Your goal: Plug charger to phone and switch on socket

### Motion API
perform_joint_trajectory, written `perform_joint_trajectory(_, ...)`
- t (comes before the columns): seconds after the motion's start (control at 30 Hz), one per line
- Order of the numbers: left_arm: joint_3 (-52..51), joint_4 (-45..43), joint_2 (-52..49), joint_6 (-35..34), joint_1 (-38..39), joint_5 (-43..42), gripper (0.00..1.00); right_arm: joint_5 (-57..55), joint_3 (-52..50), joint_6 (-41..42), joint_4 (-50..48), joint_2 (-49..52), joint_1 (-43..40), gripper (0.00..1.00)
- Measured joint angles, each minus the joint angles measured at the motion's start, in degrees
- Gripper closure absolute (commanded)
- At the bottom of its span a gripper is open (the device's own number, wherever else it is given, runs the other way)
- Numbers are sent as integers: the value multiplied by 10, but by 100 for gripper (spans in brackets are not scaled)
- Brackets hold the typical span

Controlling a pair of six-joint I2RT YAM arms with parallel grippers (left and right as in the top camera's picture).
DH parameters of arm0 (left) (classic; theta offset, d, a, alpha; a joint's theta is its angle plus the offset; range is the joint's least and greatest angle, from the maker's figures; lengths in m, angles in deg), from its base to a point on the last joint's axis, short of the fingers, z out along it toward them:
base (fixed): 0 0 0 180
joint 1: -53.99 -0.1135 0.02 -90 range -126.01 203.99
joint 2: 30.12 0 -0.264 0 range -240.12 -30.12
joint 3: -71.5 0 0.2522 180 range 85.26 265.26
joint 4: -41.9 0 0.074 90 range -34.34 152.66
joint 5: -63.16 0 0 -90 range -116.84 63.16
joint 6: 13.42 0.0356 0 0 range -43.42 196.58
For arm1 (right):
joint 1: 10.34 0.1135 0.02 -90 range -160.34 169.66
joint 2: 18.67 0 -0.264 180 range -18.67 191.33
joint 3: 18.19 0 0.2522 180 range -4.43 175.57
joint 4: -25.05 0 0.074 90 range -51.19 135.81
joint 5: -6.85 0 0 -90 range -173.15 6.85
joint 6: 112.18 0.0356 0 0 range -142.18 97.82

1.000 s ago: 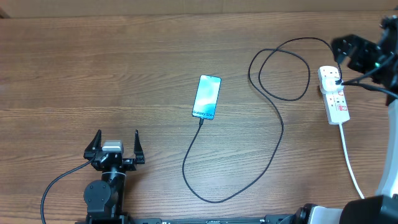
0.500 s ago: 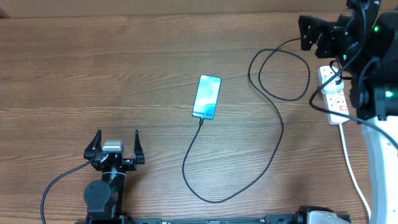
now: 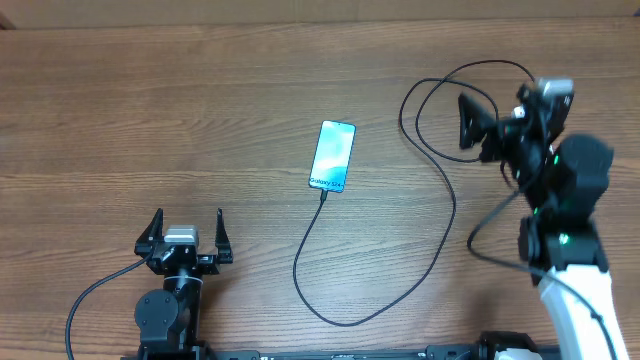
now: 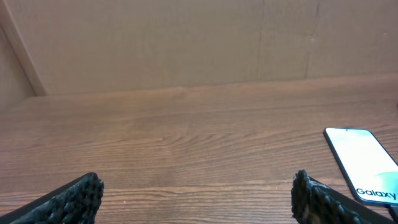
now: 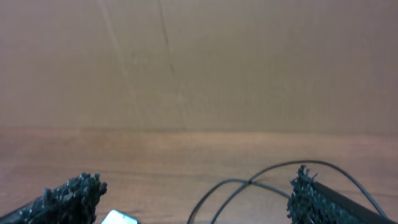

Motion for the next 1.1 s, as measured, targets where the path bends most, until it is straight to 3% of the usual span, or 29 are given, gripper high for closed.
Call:
perform_joint_trajectory(0.17,0,0,0,0,0,0,0,2,-114,0,-75,-72,0,0)
perform_joint_trajectory(0.4,0,0,0,0,0,0,0,2,-233,0,-87,-163,0,0)
perform_joint_trajectory(0.9,0,0,0,0,0,0,0,2,-375,0,-89,-333,0,0)
perform_joint_trajectory(1.1,0,0,0,0,0,0,0,-6,-382,0,-6,-419,0,0)
